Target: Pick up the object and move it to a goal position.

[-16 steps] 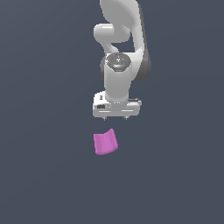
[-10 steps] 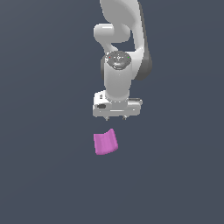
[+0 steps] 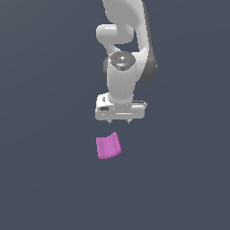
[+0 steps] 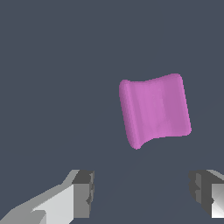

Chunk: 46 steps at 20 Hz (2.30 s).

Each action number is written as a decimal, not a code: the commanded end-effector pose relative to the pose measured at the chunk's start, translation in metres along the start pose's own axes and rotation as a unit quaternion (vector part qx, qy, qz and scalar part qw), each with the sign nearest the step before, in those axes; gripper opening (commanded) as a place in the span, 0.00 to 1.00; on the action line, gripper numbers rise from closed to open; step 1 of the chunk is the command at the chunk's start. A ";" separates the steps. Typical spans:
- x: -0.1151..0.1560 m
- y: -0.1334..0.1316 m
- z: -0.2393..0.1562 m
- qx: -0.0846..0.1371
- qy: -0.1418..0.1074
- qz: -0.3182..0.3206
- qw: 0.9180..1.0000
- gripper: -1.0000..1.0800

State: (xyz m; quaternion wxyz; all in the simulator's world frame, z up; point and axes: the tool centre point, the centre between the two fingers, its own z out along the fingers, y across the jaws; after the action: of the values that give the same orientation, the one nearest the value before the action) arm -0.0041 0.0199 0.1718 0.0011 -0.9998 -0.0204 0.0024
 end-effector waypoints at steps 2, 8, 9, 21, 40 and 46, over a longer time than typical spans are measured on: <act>0.003 0.003 0.005 -0.009 0.005 0.001 1.000 0.81; 0.011 0.011 0.020 -0.038 0.024 0.002 0.999 0.81; 0.013 0.012 0.024 -0.045 0.028 0.002 0.999 0.81; 0.042 0.026 0.069 -0.137 0.110 -0.028 0.984 0.81; 0.064 0.001 0.103 -0.199 0.222 -0.137 0.945 0.81; 0.064 -0.003 0.105 -0.200 0.230 -0.149 0.941 0.81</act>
State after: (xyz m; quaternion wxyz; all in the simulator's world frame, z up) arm 0.0592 0.0254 0.0670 -0.1935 -0.9392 -0.1661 -0.2300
